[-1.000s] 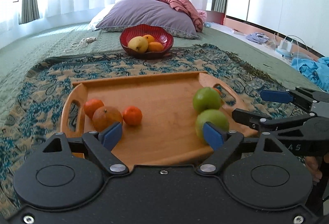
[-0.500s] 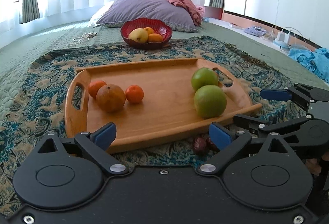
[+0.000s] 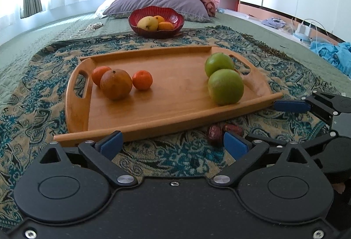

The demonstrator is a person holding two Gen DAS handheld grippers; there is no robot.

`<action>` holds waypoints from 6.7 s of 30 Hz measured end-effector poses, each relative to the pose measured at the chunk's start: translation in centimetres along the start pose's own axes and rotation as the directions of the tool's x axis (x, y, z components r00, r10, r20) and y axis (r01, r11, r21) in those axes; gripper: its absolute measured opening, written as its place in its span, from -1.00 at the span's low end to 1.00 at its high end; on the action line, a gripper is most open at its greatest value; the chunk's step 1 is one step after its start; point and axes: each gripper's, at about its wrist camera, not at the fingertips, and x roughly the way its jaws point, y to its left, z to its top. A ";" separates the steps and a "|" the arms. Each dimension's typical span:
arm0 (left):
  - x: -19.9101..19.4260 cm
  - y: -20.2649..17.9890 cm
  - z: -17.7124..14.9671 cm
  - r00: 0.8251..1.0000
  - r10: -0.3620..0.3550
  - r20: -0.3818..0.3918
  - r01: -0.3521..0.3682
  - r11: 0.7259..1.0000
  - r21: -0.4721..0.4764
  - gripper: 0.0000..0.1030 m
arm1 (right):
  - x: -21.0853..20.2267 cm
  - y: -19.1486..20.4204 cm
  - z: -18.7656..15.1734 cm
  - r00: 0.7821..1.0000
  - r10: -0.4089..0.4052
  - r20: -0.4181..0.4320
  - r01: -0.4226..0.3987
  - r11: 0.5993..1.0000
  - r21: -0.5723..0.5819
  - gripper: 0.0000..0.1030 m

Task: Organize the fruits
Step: 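Withdraw both tools from the tray toward the dates on the throw, then close the left tool on a date while the right tool grasps the other date, then lift both dates and carry them over the tray, then lower both dates onto the tray and open both tools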

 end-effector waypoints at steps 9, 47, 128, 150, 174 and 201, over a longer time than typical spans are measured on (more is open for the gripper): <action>1.5 -0.4 -0.5 0.999 -0.017 -0.032 0.017 1.000 0.007 0.90 | 0.6 0.9 -0.6 0.999 0.032 -0.027 -0.031 0.999 0.009 0.45; 4.9 -2.2 -0.4 0.994 -0.107 -0.030 0.102 0.988 -0.116 -0.55 | 2.6 1.8 -0.4 0.996 0.083 -0.028 -0.080 0.993 0.088 -0.33; 7.1 5.7 10.2 0.990 0.127 0.060 -0.115 0.977 -0.178 -0.54 | 6.8 -2.6 9.7 0.998 -0.037 0.050 0.027 0.981 0.193 -0.55; 15.0 10.0 14.4 0.982 0.124 -0.140 -0.157 0.953 -0.257 -0.54 | 15.1 -6.0 13.6 0.984 0.021 -0.174 0.032 0.955 0.295 -0.55; 17.7 9.4 14.5 0.967 0.113 -0.226 -0.164 0.962 -0.217 -0.53 | 19.9 -5.2 13.9 0.933 0.022 -0.360 0.074 0.966 0.249 -0.54; 17.0 8.7 14.2 0.972 0.120 -0.201 -0.158 0.969 -0.188 -0.20 | 19.3 -5.2 13.5 0.941 0.037 -0.337 0.060 0.960 0.275 -0.21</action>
